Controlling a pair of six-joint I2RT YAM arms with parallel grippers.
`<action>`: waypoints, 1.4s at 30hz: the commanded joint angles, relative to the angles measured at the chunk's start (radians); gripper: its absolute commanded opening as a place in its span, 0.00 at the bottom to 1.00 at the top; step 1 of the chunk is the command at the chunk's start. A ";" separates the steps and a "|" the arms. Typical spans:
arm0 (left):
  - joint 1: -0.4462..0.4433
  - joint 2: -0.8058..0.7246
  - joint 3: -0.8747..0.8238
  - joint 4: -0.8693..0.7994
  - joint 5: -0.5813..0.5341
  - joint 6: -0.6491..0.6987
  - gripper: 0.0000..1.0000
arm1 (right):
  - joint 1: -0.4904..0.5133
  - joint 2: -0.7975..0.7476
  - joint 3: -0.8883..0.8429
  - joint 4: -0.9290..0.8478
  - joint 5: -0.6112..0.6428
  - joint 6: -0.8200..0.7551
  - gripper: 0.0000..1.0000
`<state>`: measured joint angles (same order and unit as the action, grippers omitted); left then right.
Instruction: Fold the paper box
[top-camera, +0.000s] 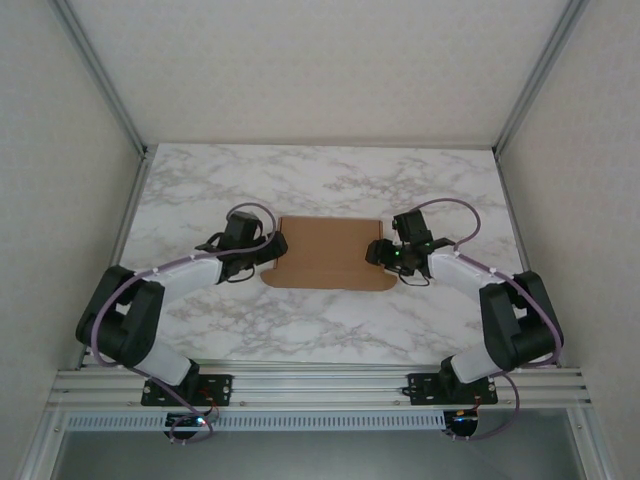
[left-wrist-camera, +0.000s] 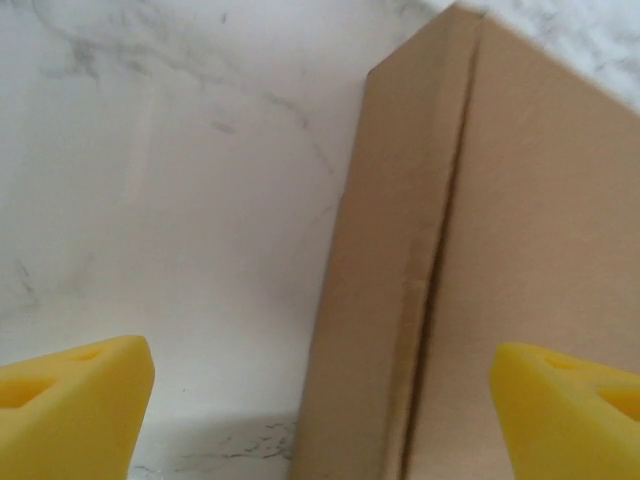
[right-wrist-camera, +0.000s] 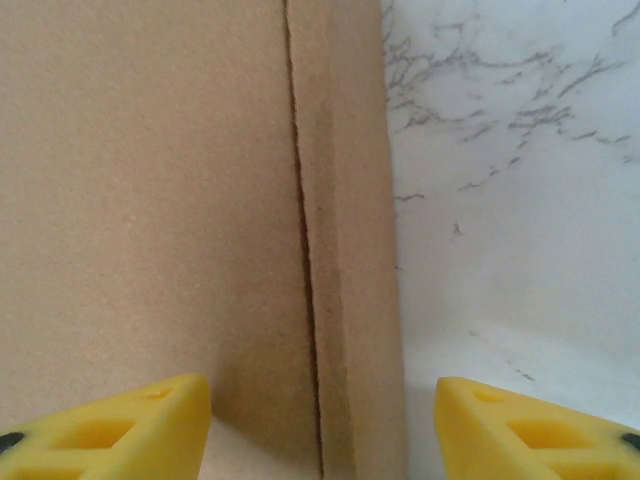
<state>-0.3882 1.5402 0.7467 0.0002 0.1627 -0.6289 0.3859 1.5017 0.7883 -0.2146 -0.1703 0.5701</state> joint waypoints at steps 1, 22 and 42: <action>0.006 0.031 -0.022 0.042 0.035 -0.022 0.83 | -0.005 0.028 0.022 0.018 -0.035 0.005 0.59; 0.042 0.083 -0.061 0.072 0.050 -0.005 0.46 | -0.116 -0.082 -0.061 0.150 -0.195 0.054 0.78; 0.128 0.093 -0.126 0.142 0.189 -0.008 0.31 | -0.209 0.043 -0.136 0.398 -0.405 0.174 0.86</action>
<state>-0.2787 1.6001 0.6540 0.3027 0.4080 -0.6548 0.1829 1.5951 0.6674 0.1928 -0.5858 0.7704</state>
